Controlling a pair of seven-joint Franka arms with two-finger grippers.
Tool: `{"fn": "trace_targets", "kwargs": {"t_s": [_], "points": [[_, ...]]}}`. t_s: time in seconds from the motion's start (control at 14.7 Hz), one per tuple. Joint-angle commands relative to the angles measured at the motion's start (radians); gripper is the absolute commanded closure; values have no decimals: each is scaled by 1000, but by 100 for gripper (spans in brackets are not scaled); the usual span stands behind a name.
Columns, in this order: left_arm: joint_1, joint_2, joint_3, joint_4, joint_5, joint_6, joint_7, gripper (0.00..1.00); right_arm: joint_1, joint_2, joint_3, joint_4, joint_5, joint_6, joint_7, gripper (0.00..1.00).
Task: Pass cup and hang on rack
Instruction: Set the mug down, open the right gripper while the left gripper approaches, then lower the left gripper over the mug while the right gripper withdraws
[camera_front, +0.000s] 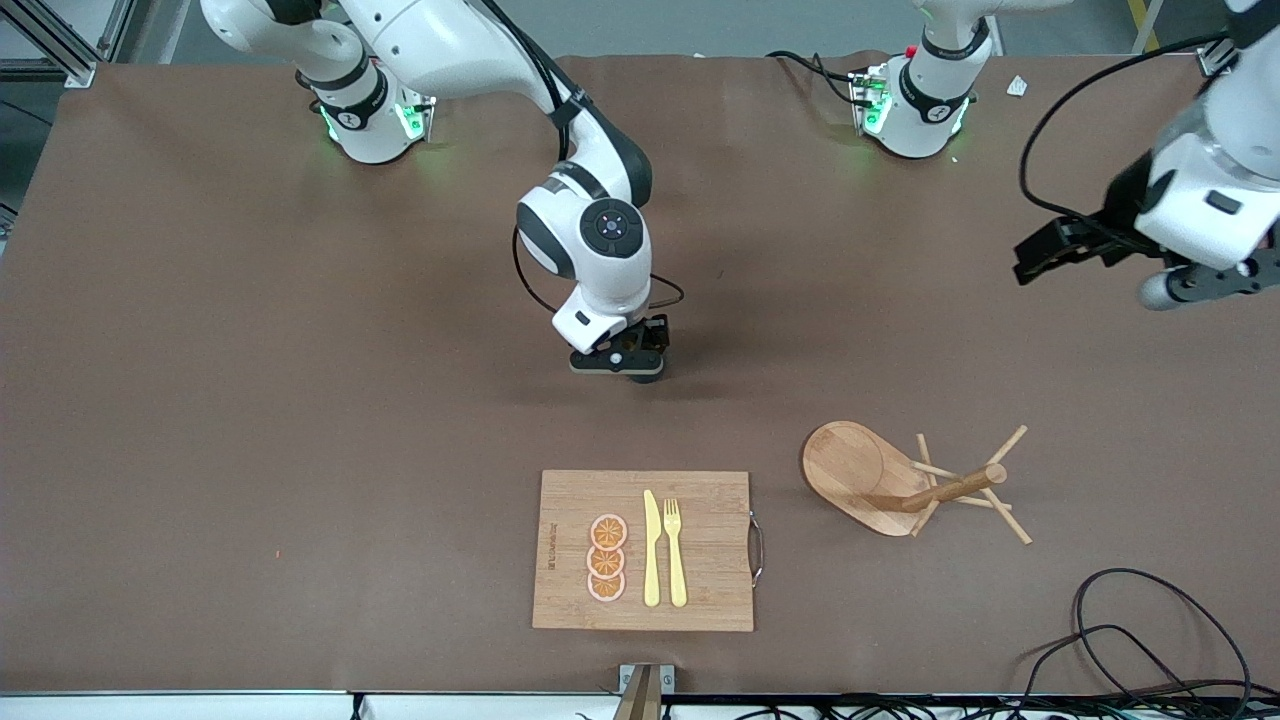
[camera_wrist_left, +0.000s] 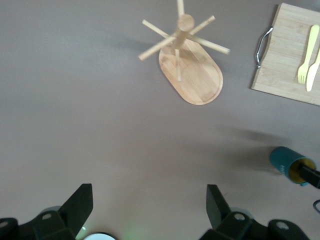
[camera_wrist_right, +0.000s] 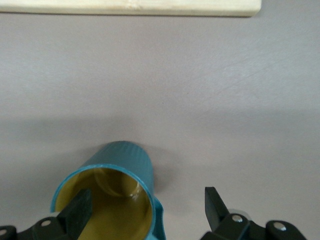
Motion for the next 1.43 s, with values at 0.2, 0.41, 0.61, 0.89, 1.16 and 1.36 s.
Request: {"fn": "trace_targets", "kwargs": {"t_s": [0.2, 0.41, 0.61, 0.89, 1.16, 1.36], "points": [[-5, -2, -77, 11, 57, -30, -55, 0, -149, -186, 3, -23, 79, -233, -243, 0], [-48, 10, -105, 9, 57, -30, -174, 1, -288, -272, 0, -32, 79, -379, -409, 0], [-184, 59, -111, 13, 109, -27, -463, 3, -454, -332, -2, -32, 73, -482, -598, 0], [-434, 153, -117, 16, 316, -21, -829, 3, -659, -385, -3, -26, 62, -514, -741, 0], [-606, 274, -117, 62, 461, 51, -1028, 6, -766, -394, -3, 46, 12, -597, -810, 0], [-721, 377, -114, 74, 615, 112, -1165, 6, -807, -388, -5, 101, -39, -628, -813, 0]]}}
